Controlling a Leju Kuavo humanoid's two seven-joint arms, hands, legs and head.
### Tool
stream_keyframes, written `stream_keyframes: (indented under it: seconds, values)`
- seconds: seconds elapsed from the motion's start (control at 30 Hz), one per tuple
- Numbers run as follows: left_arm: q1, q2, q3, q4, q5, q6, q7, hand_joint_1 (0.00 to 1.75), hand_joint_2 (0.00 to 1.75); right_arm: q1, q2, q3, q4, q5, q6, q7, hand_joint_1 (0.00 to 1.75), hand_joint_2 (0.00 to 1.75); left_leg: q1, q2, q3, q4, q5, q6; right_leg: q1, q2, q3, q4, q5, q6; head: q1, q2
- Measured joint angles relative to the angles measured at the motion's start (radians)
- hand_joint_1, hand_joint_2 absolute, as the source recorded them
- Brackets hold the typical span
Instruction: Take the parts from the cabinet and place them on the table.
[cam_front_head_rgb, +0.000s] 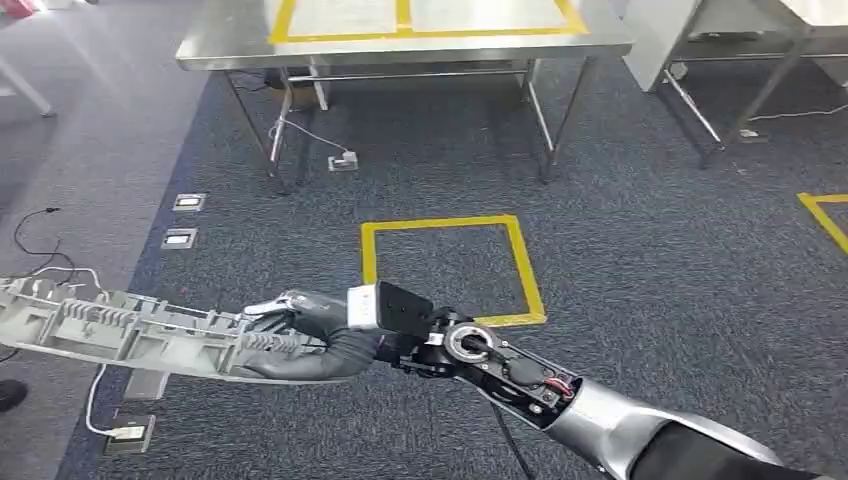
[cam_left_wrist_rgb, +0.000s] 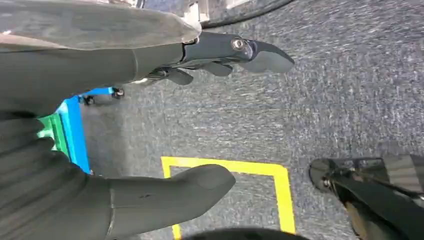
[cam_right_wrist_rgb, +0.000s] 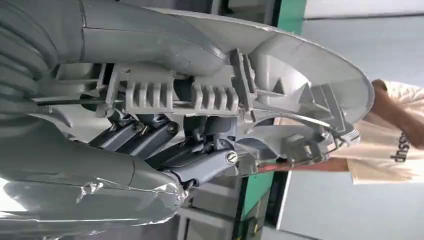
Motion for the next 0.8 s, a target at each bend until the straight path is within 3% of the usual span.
stream_keyframes:
  seconds: [0.03, 0.07, 0.1, 0.13, 0.17, 0.27, 0.3, 0.33, 0.37, 0.4, 0.47, 0.5, 0.53, 0.57, 0.63, 0.67, 0.7, 0.8]
  values:
    - [0.001, 0.000, 0.000, 0.000, 0.000, 0.000, 0.000, 0.00, 1.75, 0.000, 0.000, 0.000, 0.000, 0.000, 0.000, 0.000, 1.75, 1.75, 0.000, 0.000, 0.003, -0.026, 0.033, 0.001, 0.000, 0.010, 0.002, 0.000, -0.002, 0.000, -0.002, 0.000]
    - [0.001, 0.000, 0.000, 0.000, 0.000, 0.000, 0.000, 0.00, 1.75, 0.000, 0.000, 0.000, 0.000, 0.000, 0.000, 0.000, 1.75, 1.75, 0.001, -0.001, 0.026, -0.091, 0.081, 0.003, -0.001, 0.021, 0.006, 0.001, -0.004, 0.002, -0.005, 0.000]
    - [0.002, 0.001, 0.000, 0.000, 0.000, 0.000, 0.000, 0.00, 1.75, 0.000, 0.000, 0.000, 0.000, -0.001, 0.000, 0.000, 1.75, 1.75, 0.001, -0.006, 0.065, -0.190, 0.138, 0.006, -0.001, 0.032, 0.010, 0.002, -0.007, 0.005, -0.007, 0.000]
    - [0.001, 0.002, 0.000, 0.000, 0.000, 0.000, 0.000, 0.00, 1.75, -0.001, 0.000, 0.000, 0.000, -0.004, 0.000, 0.000, 1.75, 1.75, 0.003, -0.029, 0.103, -0.287, 0.186, 0.010, -0.001, 0.040, 0.012, 0.005, -0.011, 0.009, -0.010, 0.000]
    - [0.002, 0.003, 0.000, 0.000, 0.001, 0.000, 0.000, 0.00, 1.75, -0.002, 0.000, 0.000, 0.002, -0.005, 0.000, 0.001, 1.75, 1.75, 0.003, -0.062, 0.124, -0.326, 0.180, 0.017, 0.007, 0.048, 0.006, 0.010, -0.015, 0.015, -0.012, 0.000]
    - [-0.002, 0.002, 0.000, 0.000, 0.002, 0.000, -0.002, 0.00, 1.75, -0.002, 0.000, 0.000, 0.004, -0.005, 0.001, 0.002, 1.75, 1.75, -0.002, -0.044, 0.122, -0.328, 0.175, 0.031, 0.000, 0.065, 0.004, 0.007, -0.016, 0.028, -0.008, 0.000]
    - [-0.004, -0.001, 0.000, 0.000, 0.001, 0.000, -0.003, 0.00, 1.75, -0.003, 0.000, -0.001, 0.005, -0.005, 0.001, 0.002, 1.75, 1.75, 0.007, -0.036, 0.126, -0.334, 0.178, 0.038, 0.005, 0.072, 0.003, 0.008, -0.017, 0.034, -0.009, 0.000]
    - [-0.005, -0.004, 0.000, 0.000, 0.000, 0.000, -0.003, 0.00, 1.75, -0.001, 0.000, -0.002, 0.005, -0.005, 0.001, 0.001, 1.75, 1.75, 0.010, -0.029, 0.132, -0.340, 0.180, 0.041, 0.002, 0.048, 0.002, 0.019, -0.028, 0.038, -0.008, 0.000]
    - [-0.004, -0.003, 0.000, 0.000, 0.000, 0.000, -0.004, 0.00, 1.75, -0.004, 0.000, -0.003, 0.005, -0.006, 0.001, 0.000, 1.75, 1.75, 0.008, -0.026, 0.137, -0.342, 0.178, 0.048, 0.005, 0.011, -0.014, 0.062, -0.058, 0.046, 0.005, 0.000]
    - [-0.002, -0.003, 0.000, 0.000, 0.000, 0.000, -0.004, 0.00, 1.75, -0.005, 0.000, -0.003, 0.005, -0.008, 0.001, -0.002, 1.75, 1.75, 0.007, -0.020, 0.138, -0.342, 0.176, 0.052, 0.001, -0.004, -0.048, 0.136, -0.099, 0.051, 0.013, 0.000]
    - [-0.002, -0.002, 0.000, 0.000, 0.000, 0.000, -0.005, 0.00, 1.75, -0.003, 0.000, -0.003, 0.008, -0.010, 0.001, -0.003, 1.75, 1.75, 0.006, -0.012, 0.139, -0.341, 0.174, 0.055, -0.004, -0.015, -0.132, 0.308, -0.168, 0.059, 0.015, 0.000]
    - [-0.002, -0.001, 0.000, 0.000, 0.000, 0.000, -0.005, 0.00, 1.75, -0.002, 0.000, -0.003, 0.009, -0.010, 0.000, -0.003, 1.75, 1.75, 0.006, -0.010, 0.141, -0.340, 0.171, 0.055, -0.008, -0.016, -0.154, 0.349, -0.170, 0.062, 0.019, 0.000]
    - [-0.002, -0.002, 0.000, 0.000, 0.000, 0.000, -0.005, 0.00, 1.75, -0.001, 0.000, -0.003, 0.010, -0.010, 0.000, -0.003, 1.75, 1.75, 0.006, -0.008, 0.145, -0.340, 0.169, 0.053, -0.011, -0.017, -0.147, 0.332, -0.149, 0.064, 0.023, 0.000]
    - [-0.002, -0.002, 0.000, 0.000, 0.001, -0.002, -0.005, 0.00, 1.75, -0.001, 0.000, -0.003, 0.010, -0.010, -0.001, -0.003, 1.75, 1.75, 0.007, -0.007, 0.151, -0.340, 0.165, 0.051, -0.013, -0.018, -0.119, 0.269, -0.107, 0.064, 0.025, 0.000]
    - [-0.002, -0.002, 0.000, 0.000, 0.001, -0.003, -0.005, 0.00, 1.75, -0.004, 0.000, -0.003, 0.011, -0.010, -0.001, -0.003, 1.75, 1.75, 0.009, -0.007, 0.164, -0.340, 0.153, 0.042, -0.014, -0.026, -0.027, 0.079, -0.008, 0.061, 0.031, 0.000]
    - [-0.001, -0.001, 0.000, 0.000, 0.000, -0.005, -0.005, 0.00, 1.75, -0.005, 0.000, -0.003, 0.011, -0.010, -0.002, -0.003, 1.75, 1.75, 0.005, -0.006, 0.165, -0.340, 0.145, 0.036, -0.011, -0.034, -0.003, 0.031, -0.016, 0.059, 0.035, 0.000]
    - [-0.003, 0.000, 0.000, 0.000, 0.000, -0.008, -0.005, 0.00, 1.75, -0.008, 0.000, -0.003, 0.011, -0.010, -0.002, -0.003, 1.75, 1.75, 0.001, -0.006, 0.163, -0.335, 0.140, 0.029, -0.007, -0.032, 0.003, 0.015, -0.030, 0.048, 0.034, 0.000]
    - [-0.002, 0.001, 0.000, 0.000, -0.002, -0.012, -0.008, 0.00, 1.75, -0.007, 0.000, -0.002, 0.013, -0.010, -0.003, -0.003, 1.75, 1.75, 0.003, 0.000, 0.176, -0.350, 0.136, 0.013, -0.003, -0.026, 0.005, 0.014, -0.037, 0.026, 0.022, 0.000]
